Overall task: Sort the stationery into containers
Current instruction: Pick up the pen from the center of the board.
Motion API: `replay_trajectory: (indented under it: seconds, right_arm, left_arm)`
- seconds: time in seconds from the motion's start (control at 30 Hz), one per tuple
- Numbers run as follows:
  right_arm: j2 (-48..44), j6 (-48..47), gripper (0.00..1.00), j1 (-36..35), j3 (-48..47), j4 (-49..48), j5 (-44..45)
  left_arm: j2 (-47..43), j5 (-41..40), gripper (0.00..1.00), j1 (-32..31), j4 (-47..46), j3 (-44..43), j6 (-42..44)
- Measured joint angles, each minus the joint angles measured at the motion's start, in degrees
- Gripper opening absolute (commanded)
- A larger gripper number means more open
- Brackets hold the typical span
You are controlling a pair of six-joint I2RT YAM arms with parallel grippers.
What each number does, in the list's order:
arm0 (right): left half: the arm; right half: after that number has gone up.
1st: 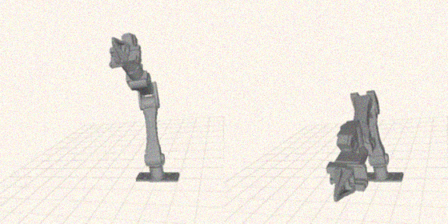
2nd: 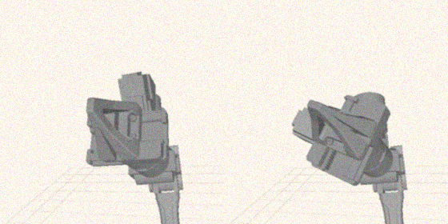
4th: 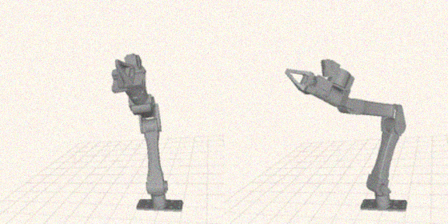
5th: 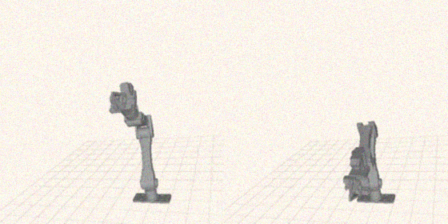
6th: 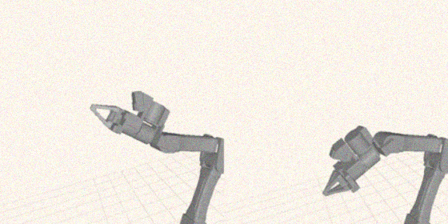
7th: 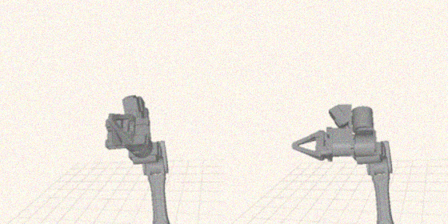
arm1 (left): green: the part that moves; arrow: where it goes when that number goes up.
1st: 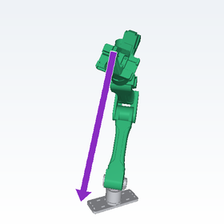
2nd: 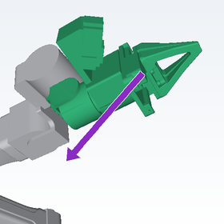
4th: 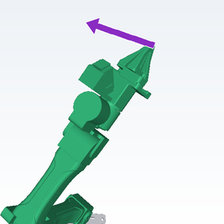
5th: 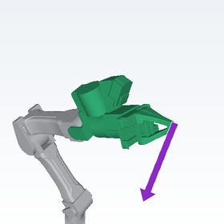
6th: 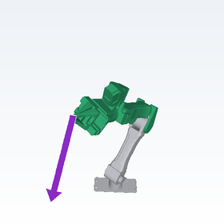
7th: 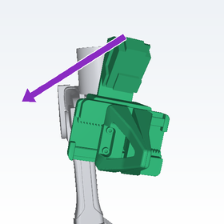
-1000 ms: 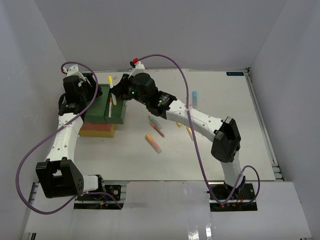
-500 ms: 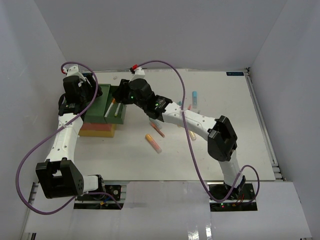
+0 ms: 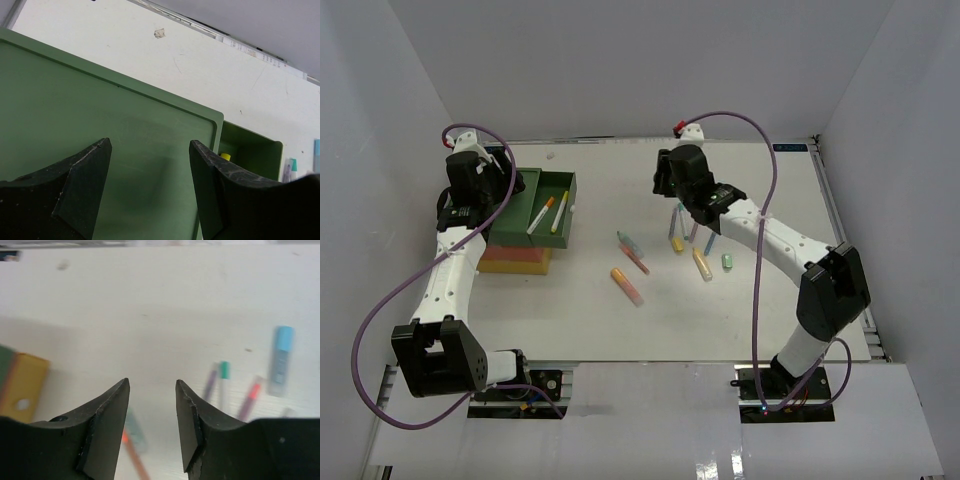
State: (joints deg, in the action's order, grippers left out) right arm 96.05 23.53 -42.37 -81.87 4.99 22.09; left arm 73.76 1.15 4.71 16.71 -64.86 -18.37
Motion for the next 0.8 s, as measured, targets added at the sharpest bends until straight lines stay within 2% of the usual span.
replay_trajectory:
  seconds: [0.13,0.3,0.8]
  right_arm:
    - [-0.22,-3.45,0.46,6.95,5.49,2.27,0.94]
    - [3.89,-7.1,0.44,10.75,6.75,5.57,-0.09]
    - [19.89,-10.54,0.4,12.35,1.4,8.63,-4.31]
  left_arm:
    - [0.0,0.04,0.74,0.0,0.0,0.0,0.0]
    - [0.0,0.04,0.75,0.0,0.0,0.0,0.0]
    - [-0.02,0.15,0.75,0.04,0.02,0.0,0.07]
